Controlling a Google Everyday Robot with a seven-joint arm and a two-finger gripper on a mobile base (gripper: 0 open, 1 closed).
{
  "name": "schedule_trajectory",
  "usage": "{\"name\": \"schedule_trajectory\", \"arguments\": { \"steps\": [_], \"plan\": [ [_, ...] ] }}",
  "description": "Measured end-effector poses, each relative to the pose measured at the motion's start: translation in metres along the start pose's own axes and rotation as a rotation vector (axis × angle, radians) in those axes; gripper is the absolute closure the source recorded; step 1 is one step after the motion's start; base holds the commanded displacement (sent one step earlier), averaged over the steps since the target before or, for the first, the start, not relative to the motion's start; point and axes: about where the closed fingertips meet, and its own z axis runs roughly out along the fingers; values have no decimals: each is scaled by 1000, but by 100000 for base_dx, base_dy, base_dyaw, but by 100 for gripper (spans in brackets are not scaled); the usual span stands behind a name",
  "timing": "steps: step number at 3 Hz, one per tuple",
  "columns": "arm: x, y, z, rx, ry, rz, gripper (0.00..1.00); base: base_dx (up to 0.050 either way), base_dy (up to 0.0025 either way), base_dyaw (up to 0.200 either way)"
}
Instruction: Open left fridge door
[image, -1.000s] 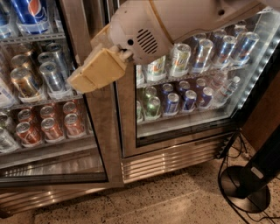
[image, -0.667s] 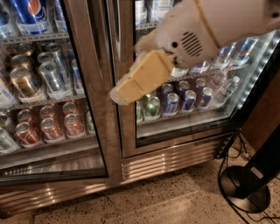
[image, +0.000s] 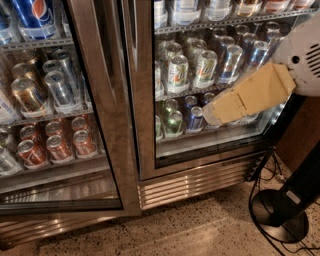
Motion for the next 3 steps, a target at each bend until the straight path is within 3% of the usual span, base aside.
{"name": "schedule_trajectory", "arguments": {
  "steps": [1,3],
  "plan": [
    [-8,1,-35,189,-22,79,0,0,0,0],
    [-16,11,-42,203,-33,58,0,-4874,-1,7]
  ]
}}
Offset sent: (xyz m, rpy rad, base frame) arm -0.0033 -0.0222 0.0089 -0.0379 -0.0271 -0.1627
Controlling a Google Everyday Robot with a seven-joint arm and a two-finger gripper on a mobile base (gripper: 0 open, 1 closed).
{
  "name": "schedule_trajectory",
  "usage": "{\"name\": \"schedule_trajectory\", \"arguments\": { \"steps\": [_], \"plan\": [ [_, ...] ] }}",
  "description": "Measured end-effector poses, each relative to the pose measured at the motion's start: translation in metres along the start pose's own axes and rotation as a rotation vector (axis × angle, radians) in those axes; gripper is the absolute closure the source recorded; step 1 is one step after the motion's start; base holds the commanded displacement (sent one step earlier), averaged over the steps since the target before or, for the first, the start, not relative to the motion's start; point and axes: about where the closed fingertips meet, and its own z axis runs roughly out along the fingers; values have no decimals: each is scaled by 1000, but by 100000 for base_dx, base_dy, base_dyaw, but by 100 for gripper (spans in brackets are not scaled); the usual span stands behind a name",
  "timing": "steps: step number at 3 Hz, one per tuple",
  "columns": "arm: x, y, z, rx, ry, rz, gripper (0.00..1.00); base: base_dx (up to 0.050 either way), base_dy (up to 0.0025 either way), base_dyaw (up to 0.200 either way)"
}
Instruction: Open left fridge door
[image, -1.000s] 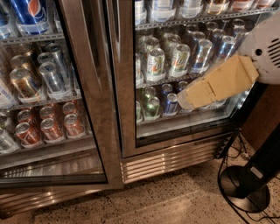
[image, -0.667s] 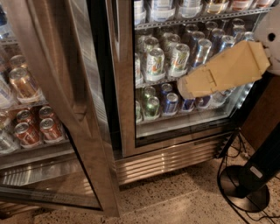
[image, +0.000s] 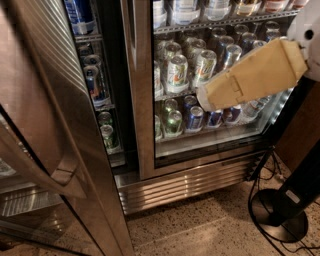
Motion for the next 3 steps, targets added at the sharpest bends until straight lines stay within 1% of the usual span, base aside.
{"name": "schedule_trajectory", "arguments": {
  "steps": [3],
  "plan": [
    [0,0,0,0,0,0,0,-4799,-1,7]
  ]
}}
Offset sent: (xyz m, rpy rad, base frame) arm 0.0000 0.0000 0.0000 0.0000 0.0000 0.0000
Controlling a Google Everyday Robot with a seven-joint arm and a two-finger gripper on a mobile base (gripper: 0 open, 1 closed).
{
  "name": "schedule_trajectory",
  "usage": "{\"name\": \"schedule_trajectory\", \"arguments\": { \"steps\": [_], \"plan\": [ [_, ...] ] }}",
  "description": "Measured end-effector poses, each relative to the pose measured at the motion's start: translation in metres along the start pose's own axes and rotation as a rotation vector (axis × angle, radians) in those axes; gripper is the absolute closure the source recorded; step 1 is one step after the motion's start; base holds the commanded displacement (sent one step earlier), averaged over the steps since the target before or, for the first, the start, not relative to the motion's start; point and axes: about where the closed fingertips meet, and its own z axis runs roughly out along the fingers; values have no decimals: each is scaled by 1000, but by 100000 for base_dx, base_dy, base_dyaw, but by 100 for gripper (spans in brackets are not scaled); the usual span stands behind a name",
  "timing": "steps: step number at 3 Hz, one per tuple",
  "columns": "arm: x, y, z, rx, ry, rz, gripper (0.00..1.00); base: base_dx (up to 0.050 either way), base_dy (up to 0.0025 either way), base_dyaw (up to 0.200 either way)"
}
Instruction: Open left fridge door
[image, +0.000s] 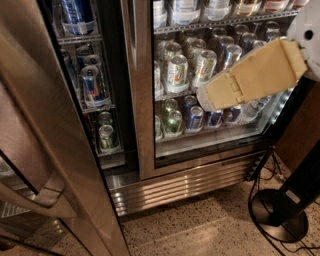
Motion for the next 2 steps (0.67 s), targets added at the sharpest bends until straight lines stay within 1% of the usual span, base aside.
{"name": "schedule_trajectory", "arguments": {
  "steps": [2],
  "plan": [
    [0,0,0,0,0,0,0,-4800,0,-2]
  ]
}}
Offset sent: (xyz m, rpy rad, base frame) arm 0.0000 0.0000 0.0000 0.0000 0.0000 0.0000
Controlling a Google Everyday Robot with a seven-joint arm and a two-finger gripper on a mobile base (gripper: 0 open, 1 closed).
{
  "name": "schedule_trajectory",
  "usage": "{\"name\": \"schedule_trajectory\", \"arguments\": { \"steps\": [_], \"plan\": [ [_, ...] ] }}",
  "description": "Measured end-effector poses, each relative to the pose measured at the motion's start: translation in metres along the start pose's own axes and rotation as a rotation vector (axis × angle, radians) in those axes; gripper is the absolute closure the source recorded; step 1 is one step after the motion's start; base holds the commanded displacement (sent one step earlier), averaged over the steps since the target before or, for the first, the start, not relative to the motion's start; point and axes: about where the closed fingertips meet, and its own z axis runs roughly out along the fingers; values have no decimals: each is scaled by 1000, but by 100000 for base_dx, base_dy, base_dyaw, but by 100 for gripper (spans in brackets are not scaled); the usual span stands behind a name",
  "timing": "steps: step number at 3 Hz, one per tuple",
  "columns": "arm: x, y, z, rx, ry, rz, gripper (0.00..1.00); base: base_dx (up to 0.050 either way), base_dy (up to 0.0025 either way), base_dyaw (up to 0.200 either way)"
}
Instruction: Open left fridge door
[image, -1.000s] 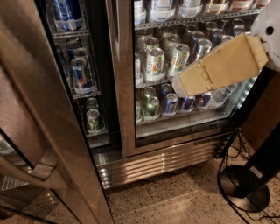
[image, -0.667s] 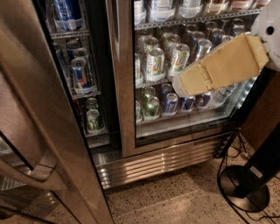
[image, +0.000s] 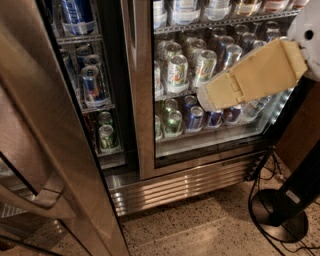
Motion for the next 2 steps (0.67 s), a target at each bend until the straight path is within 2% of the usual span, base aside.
{"name": "schedule_trajectory", "arguments": {
  "steps": [2],
  "plan": [
    [0,0,0,0,0,0,0,-4800,0,-1]
  ]
}}
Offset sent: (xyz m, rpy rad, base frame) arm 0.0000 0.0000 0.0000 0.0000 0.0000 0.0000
